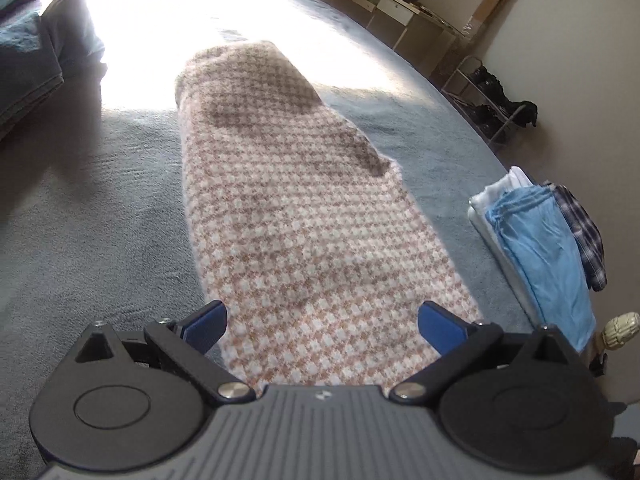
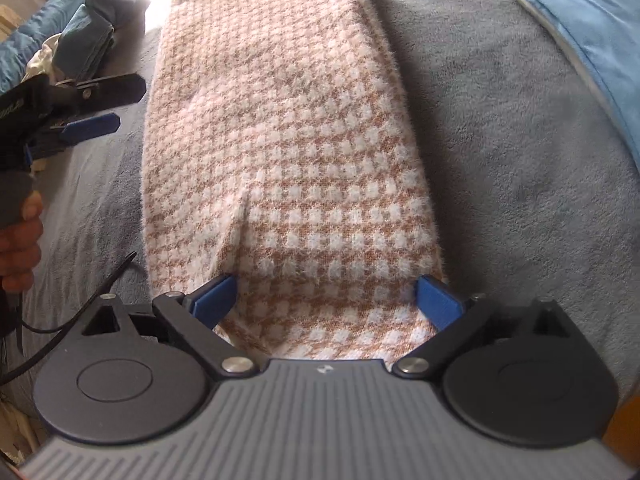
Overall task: Fold clothes
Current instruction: 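Grasp the coat strip end with both grippers side by side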
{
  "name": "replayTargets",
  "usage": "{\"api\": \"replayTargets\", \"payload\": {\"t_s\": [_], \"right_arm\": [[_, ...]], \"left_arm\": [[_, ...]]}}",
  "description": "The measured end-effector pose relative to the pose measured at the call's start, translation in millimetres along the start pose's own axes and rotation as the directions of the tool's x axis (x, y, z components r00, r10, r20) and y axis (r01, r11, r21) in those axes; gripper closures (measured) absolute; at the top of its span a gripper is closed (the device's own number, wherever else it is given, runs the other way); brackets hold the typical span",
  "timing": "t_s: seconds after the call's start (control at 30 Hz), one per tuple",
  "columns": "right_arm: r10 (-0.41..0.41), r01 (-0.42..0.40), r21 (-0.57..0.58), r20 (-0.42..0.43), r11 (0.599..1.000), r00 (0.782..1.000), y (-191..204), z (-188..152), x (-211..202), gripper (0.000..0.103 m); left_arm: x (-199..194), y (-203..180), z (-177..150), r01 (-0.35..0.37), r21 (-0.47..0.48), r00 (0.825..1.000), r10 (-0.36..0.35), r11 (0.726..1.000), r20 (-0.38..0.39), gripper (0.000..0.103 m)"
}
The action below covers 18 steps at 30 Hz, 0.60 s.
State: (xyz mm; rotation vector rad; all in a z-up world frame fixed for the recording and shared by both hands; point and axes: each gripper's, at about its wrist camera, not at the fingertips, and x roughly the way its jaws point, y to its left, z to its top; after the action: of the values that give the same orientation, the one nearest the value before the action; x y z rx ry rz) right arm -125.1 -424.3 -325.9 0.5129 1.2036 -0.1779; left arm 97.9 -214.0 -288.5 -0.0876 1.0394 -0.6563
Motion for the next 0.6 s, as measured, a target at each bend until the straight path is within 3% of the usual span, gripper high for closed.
{"api": "replayTargets", "payload": {"t_s": [0.17,0.33,0.43,0.47,0.6], "right_arm": [[0.039,-0.021,-0.136,0.132,0.990,0.990,13,45,-31,0.006],[0.101,0.001,-0.311,0.313,0.950,0.944,43,133,-24,0.012],[0.146,0.005,-0.369,0.379,0.930,0.914,63,202,-1,0.029],[0.152,0.006,-0.373,0.393,0.928,0.907,71,225,8,0.039],[0.190,-0.019,-0.385,0.410,0.923,0.892,103,303,47,0.056]], "left_arm": [[12,35,41,-0.088,-0.109,0.993,0.095,0.990,0.064,0.001],[23,70,81,-0.167,-0.221,0.974,0.196,0.961,0.116,0.013],[30,91,105,-0.208,-0.289,0.956,0.257,0.934,0.142,0.028],[33,96,114,-0.211,-0.301,0.952,0.265,0.930,0.150,0.031],[53,103,136,-0.189,-0.293,0.953,0.247,0.937,0.174,0.040]]}}
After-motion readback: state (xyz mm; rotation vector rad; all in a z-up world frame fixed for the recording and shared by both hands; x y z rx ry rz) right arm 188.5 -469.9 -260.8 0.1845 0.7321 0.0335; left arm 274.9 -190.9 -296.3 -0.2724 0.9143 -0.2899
